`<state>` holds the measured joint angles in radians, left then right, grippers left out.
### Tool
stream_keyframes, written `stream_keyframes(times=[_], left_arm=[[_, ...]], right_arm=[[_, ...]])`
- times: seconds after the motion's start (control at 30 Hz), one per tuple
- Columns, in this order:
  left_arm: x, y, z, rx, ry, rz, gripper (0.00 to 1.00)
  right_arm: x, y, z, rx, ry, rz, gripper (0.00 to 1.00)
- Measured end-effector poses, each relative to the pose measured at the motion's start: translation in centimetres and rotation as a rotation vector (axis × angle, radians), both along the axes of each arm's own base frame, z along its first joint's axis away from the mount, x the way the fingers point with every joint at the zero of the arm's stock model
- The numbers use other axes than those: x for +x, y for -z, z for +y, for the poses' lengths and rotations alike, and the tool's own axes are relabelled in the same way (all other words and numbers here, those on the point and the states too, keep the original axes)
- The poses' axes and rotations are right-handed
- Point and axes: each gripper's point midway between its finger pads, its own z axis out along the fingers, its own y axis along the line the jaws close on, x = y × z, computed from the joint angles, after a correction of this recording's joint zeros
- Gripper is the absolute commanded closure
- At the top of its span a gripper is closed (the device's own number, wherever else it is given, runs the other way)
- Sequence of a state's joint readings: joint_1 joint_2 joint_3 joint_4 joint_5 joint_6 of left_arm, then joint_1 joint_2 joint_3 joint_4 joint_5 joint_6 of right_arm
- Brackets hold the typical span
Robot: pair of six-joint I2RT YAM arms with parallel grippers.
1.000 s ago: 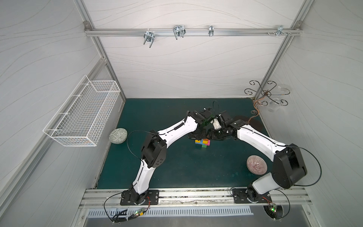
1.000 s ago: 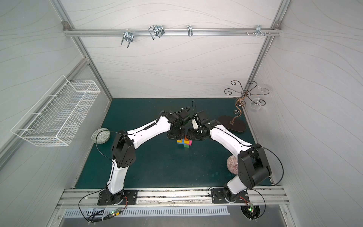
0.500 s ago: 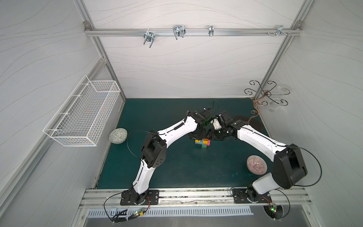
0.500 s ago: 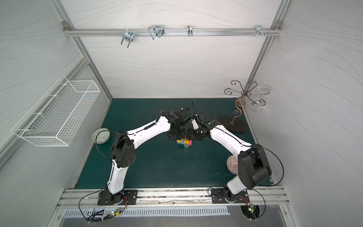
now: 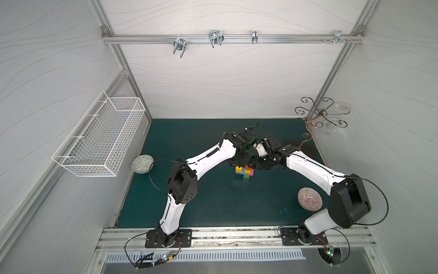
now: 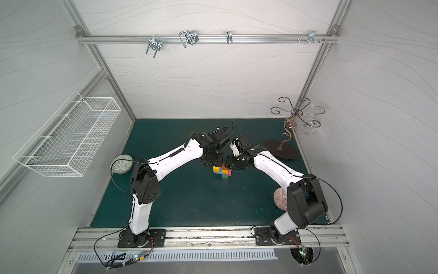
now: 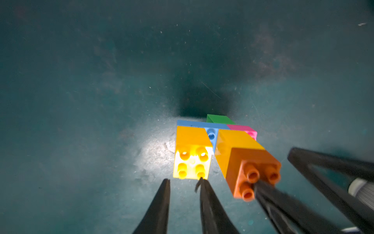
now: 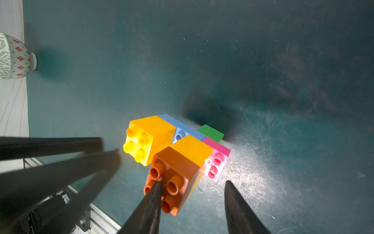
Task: Assemble the number 4 with lego
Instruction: Assemble the lego brick with the lego brick, then adjust the lego brick at the center of the board.
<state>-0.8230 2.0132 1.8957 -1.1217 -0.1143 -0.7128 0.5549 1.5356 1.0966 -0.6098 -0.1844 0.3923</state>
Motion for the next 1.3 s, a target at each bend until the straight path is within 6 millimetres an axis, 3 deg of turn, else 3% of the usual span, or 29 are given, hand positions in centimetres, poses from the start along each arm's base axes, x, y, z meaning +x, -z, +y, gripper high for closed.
stream_keyframes(times=[0.2, 0.3, 0.4, 0.63, 0.9, 1.3], left_arm=[[0.5, -6.1, 2.6, -0.091, -0.046, -0.121, 0.59], [0.7, -7.8, 4.0, -0.114, -0.07, -0.161, 0.59], [0.7, -7.4, 5.2, -0.095, -0.09, -0.158, 0.58], [-0.2, -4.8, 6.0, -0.042, -0.089, -0.106, 0.58], [-0.1, -4.7, 5.9, -0.044, -0.089, -0.109, 0.58], [-0.6, -3.7, 6.3, -0.027, -0.089, -0.093, 0.58]], right_arm=[[0.1, -0.6, 0.0, 0.007, 0.001, -0.015, 0.47], [0.1, -0.8, 0.0, 0.004, 0.0, -0.011, 0.47], [0.0, -0.9, -0.1, -0.001, 0.0, -0.006, 0.46], [-0.6, -1.1, -0.5, -0.029, -0.014, 0.019, 0.44], [-0.4, -1.4, -1.6, -0.075, -0.004, 0.033, 0.41], [-0.1, -1.5, -1.6, -0.086, -0.015, 0.037, 0.37]])
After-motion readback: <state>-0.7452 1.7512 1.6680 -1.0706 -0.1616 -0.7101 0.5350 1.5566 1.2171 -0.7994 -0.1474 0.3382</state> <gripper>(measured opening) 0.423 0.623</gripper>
